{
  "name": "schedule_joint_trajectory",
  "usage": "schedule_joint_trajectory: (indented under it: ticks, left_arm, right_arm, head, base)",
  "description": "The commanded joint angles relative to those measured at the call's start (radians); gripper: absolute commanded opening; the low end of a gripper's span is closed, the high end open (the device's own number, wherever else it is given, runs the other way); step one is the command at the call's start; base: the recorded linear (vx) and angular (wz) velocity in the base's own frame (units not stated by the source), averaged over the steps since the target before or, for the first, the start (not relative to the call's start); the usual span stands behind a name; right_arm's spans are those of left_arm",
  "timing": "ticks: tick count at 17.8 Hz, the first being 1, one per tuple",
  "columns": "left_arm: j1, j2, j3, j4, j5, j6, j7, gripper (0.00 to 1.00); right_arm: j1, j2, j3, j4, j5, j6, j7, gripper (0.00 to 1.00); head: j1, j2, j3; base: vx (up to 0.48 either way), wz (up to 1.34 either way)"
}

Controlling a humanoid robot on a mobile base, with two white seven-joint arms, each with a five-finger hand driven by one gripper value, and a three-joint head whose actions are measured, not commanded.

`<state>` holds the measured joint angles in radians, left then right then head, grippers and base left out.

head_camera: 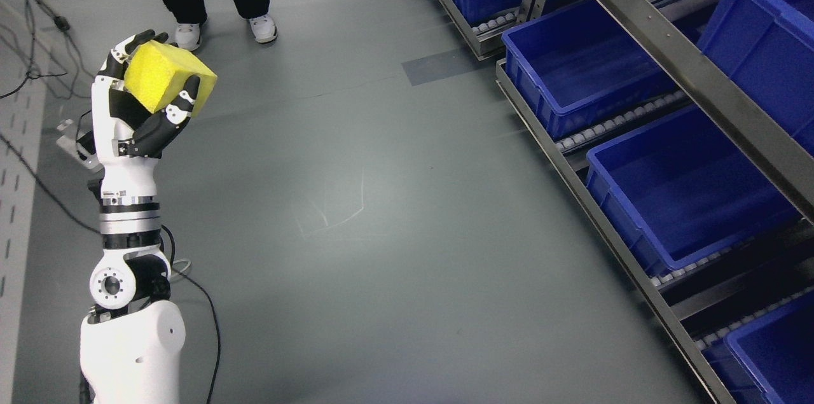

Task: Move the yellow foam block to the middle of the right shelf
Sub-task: 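Hold the cube raised in the left hand while turning toward the shelves, then extend the left hand over a middle-level blue bin and release the cube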

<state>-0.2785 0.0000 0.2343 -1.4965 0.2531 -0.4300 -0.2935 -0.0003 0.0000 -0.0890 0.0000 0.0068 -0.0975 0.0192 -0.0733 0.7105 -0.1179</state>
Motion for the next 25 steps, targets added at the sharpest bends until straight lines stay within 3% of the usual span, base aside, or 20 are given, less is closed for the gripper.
schedule_joint_trajectory:
  ticks: [1,7,12,20,23,25]
  left_arm:
    - [-0.014,0.018,-0.17,-0.077,0.0,-0.018,-0.004,0.15]
    - [-0.047,0.017,-0.323,-0.163,0.0,-0.022,-0.006,0.15]
    - [-0.221,0.017,-0.398,-0.211,0.002,0.014,-0.004,0.15]
    - [-0.5,0.017,-0.455,-0.203,0.006,0.279,0.007,0.15]
    - [-0.579,0.017,-0.44,-0.115,0.006,0.489,0.036,0.15]
    - [-0.581,0.017,-0.425,0.002,0.003,0.624,0.155,0.15]
  right_arm:
    - [-0.001,-0.017,0.0,-0.017,-0.007,0.001,-0.001,1.0]
    - [-0.001,-0.017,0.0,-0.017,-0.007,0.001,-0.001,1.0]
    - [-0.001,-0.017,0.0,-0.017,-0.007,0.001,-0.001,1.0]
    - [-0.001,-0.017,0.0,-0.017,-0.007,0.001,-0.001,1.0]
    - [-0.001,-0.017,0.0,-0.017,-0.007,0.001,-0.001,1.0]
    - [-0.003,-0.017,0.0,-0.017,-0.007,0.001,-0.001,1.0]
  head:
    - [0.0,0.0,0.0]
    - [0.0,0.0,0.0]
    - [0.0,0.0,0.0]
    - [0.0,0.0,0.0]
    - [0.0,0.0,0.0]
    - [0.0,0.0,0.0]
  base:
    - [0.328,-0.33]
    - [0.277,-0.72]
    - [0.226,-0.82]
    - [0.184,-0.63]
    - [0.13,-0.39]
    - [0.12,-0.32]
